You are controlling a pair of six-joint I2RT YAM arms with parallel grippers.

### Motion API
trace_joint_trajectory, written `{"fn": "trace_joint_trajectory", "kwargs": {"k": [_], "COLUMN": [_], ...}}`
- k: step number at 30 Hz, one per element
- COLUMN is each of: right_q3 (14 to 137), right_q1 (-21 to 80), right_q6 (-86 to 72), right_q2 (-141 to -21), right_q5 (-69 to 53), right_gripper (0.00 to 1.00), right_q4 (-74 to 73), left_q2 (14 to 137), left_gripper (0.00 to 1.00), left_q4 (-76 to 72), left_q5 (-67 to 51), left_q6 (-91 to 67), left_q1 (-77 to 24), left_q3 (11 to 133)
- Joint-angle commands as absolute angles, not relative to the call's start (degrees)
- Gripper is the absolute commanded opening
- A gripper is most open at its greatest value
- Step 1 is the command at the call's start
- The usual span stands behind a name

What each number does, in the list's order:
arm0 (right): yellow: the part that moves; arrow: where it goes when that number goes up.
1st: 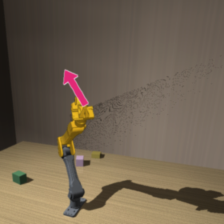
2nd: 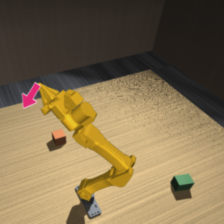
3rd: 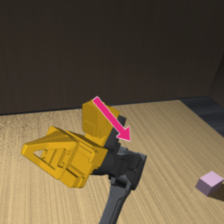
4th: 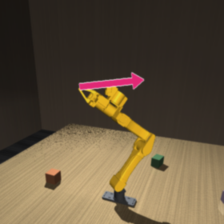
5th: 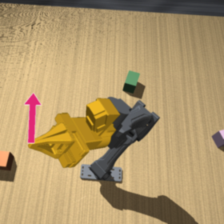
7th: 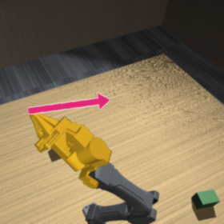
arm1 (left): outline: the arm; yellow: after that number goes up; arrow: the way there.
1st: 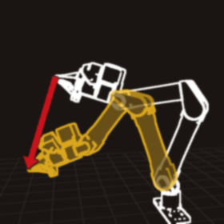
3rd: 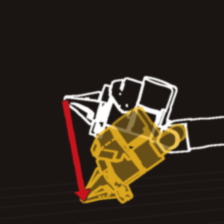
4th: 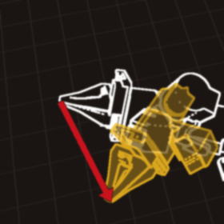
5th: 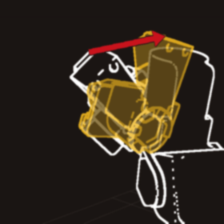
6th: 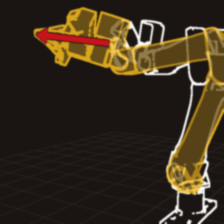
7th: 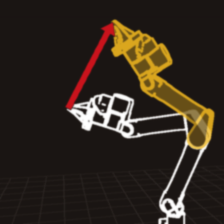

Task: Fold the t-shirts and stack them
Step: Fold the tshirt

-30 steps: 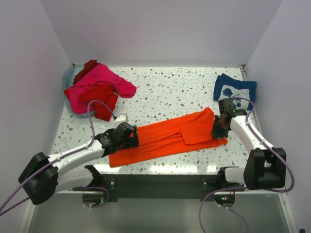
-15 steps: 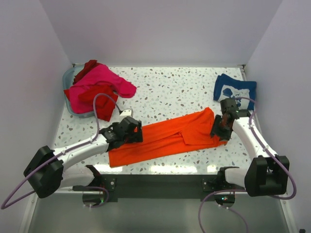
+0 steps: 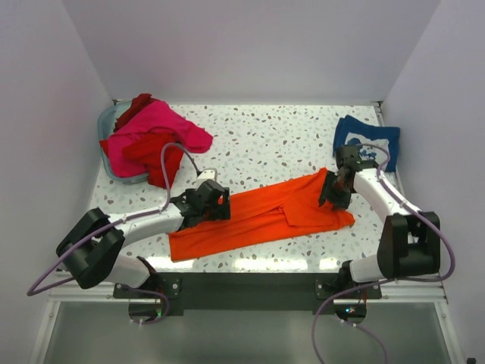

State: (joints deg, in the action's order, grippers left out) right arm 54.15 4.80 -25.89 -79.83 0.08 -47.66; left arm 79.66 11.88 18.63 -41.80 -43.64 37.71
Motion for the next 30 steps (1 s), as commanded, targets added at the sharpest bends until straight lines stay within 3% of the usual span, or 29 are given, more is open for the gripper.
{"fn": "trace_joint_trajectory", "kwargs": {"k": [1,17,30], "right_q3": [55.0,65.1,89.2], "right_q1": [5.1,5.9,10.0], "right_q6": [-25.4,-24.5,-28.9], "right_q2": [-83.6,-106.8,-122.4], "right_q5": [-1.8,-0.9,2.4], "right_gripper": [0.48,0.47,0.47], "right_q4": [-42.4,-35.8,-38.9], "left_q2": [80.0,71.3,65.4], "left_gripper": [0.98,0.97,0.97], "left_q4": [8.6,12.6,15.4], "left_q5": [18.4,17.0,15.6], "left_q6": [-42.4,-50.8,-63.9], "left_q1": [-43.7,-45.8,-56.5], "left_q3": [36.5,23.4,19.6]}}
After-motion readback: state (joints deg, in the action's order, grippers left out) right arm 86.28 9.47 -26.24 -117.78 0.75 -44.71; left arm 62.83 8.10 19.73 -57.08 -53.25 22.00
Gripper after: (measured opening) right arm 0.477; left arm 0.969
